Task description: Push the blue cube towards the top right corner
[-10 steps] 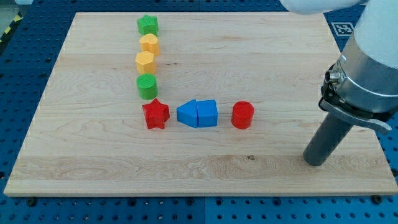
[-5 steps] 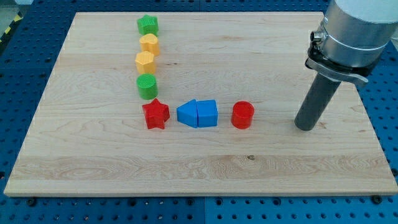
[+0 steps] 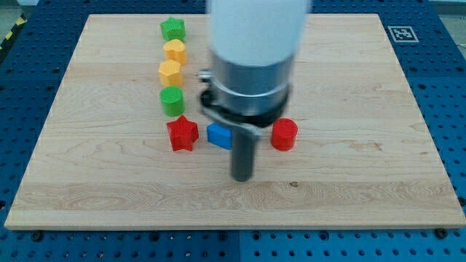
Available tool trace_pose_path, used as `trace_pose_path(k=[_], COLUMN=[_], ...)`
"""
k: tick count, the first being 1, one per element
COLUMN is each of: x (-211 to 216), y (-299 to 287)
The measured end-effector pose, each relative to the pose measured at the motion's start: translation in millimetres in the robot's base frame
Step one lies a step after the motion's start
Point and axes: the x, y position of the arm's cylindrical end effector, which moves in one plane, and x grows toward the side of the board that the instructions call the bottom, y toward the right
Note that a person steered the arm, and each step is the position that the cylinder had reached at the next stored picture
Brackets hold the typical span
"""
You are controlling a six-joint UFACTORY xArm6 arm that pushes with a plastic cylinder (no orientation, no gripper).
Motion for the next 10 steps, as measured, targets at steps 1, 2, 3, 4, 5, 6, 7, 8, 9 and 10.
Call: trace_pose_path(k=[1,2,3,4,5,6,7,8,9,10], x=[-7,-39,-43,-43,-57,-77,-82,-89,-116,-150], y=[-1,-12,-14,-18,-26,-28,-14,10,20,23])
